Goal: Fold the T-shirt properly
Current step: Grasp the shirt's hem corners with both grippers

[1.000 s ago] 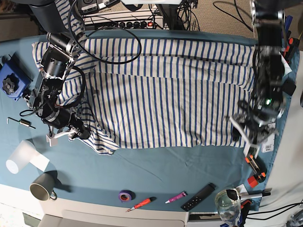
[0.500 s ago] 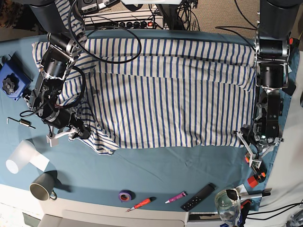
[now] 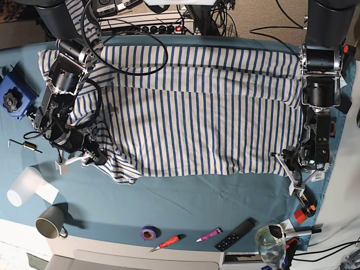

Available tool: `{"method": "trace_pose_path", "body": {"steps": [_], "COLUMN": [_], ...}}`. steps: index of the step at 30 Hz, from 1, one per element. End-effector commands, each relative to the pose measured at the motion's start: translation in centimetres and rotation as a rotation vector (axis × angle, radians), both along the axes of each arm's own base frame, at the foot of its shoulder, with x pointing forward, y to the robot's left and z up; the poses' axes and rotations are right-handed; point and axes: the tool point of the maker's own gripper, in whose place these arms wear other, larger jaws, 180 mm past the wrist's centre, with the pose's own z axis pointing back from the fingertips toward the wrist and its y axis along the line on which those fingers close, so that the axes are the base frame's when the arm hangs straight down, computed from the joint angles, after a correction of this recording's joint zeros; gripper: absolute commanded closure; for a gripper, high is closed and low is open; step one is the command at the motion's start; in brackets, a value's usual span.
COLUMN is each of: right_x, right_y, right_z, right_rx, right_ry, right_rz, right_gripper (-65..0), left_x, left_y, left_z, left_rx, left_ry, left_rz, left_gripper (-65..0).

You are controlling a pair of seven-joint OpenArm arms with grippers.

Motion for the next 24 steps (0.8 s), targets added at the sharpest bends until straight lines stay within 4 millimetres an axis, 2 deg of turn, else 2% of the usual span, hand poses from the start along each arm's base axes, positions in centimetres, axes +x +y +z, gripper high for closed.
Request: {"method": "trace_pose_path", "body": {"steps": [1,6,9,12,17,24], "right_x": [-0.7,-0.3,0.6,1.9,3.4,3.7], "right_y": [-0.1,-0.4,-0.6,-0.7,-0.2,-1.1], "right_z": [-0.6,-0.3,0.7,2.5,5.2,9.0], "right_rx": [-0.032,-0.036,-0.035,-0.046,-0.055,-0.149], "right_ry": [0.061,0.04,0.015,-0.033,-0.084,-0.151], "right_rz": [0.027,0.013,0.01,0.033,0.088,0.115], "right_gripper": [-18.3,0.0,0.0,0.0,0.0,0.0], "left_x": [1.2,1.2,1.2,1.1,1.6,1.6], "left_y": [0.5,0.5,0.8,1.3,2.3,1.7], "left_z": [1.6,1.6,1.7,2.1,3.8,5.7], "left_rx": [0.006,0.006,0.02,0.031,0.053,-0.055], "left_ry": [-0.042,-0.044,-0.043,-0.013,0.001,0.001], "left_rz": [0.008,0.008,0.009,0.018,0.031,0.034], "left_gripper": [0.0,0.0,0.0,0.0,0.0,0.0]}}
